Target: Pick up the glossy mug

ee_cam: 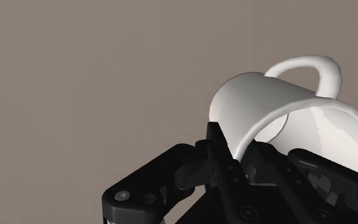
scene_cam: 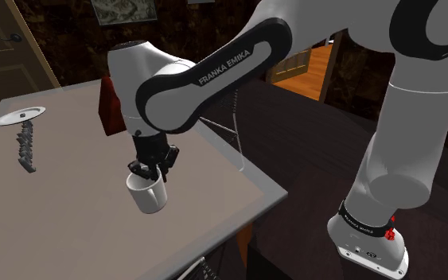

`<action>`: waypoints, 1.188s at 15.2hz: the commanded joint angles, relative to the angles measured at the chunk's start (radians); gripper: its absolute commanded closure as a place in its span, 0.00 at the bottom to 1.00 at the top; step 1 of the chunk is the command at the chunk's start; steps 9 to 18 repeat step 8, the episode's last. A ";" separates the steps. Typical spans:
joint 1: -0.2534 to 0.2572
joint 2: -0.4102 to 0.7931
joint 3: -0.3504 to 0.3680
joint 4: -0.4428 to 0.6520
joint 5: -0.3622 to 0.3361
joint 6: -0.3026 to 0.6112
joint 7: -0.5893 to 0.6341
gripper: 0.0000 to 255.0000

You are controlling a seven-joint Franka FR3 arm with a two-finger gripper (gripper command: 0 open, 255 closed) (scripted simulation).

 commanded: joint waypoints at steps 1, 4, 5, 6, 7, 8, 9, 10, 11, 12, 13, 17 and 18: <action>-0.001 -0.007 0.000 0.019 0.004 -0.024 -0.004 1.00; -0.003 -0.019 0.001 0.046 0.012 -0.062 -0.009 1.00; -0.003 -0.022 0.001 0.056 0.015 -0.075 -0.010 1.00; -0.004 -0.026 0.001 0.066 0.017 -0.088 -0.011 1.00; -0.004 -0.026 0.001 0.067 0.017 -0.090 -0.011 1.00; -0.004 -0.026 0.001 0.067 0.017 -0.090 -0.011 1.00; -0.004 -0.026 0.001 0.067 0.017 -0.090 -0.011 1.00; -0.004 -0.026 0.001 0.067 0.017 -0.090 -0.011 1.00; -0.004 -0.026 0.001 0.067 0.017 -0.090 -0.011 1.00; -0.004 -0.026 0.001 0.067 0.017 -0.090 -0.011 1.00; -0.004 -0.026 0.001 0.067 0.017 -0.090 -0.011 1.00; -0.004 -0.026 0.001 0.067 0.017 -0.090 -0.011 1.00; -0.004 -0.026 0.001 0.067 0.017 -0.090 -0.011 1.00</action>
